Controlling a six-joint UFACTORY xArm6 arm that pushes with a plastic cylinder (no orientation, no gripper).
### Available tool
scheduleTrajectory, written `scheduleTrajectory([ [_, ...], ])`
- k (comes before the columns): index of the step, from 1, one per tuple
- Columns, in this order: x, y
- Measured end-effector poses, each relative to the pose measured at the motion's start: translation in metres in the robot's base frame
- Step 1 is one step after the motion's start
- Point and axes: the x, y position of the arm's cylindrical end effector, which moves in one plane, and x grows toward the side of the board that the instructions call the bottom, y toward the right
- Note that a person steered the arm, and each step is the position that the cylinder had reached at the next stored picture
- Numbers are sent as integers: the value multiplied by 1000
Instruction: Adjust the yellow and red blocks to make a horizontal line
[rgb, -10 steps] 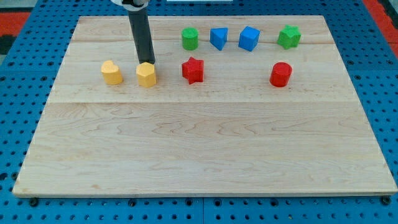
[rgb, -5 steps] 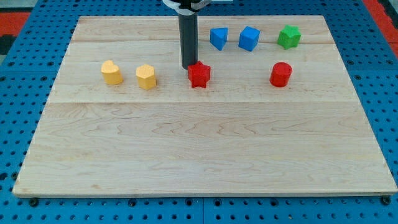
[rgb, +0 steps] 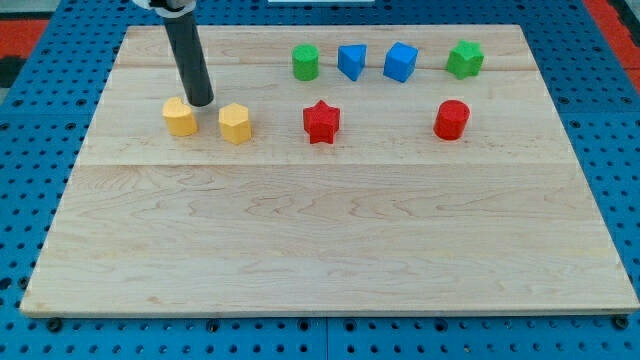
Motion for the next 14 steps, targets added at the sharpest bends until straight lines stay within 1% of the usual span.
scheduleTrajectory([
  [2,5,-40],
  [3,5,-41],
  [4,-6,-17],
  [5,-28,85],
  [6,-32,192],
  [7,1,230],
  [8,-26,323],
  [9,5,348],
  [10,52,335],
  [11,53,300],
  [12,65,328],
  [13,86,281],
  [14,75,263],
])
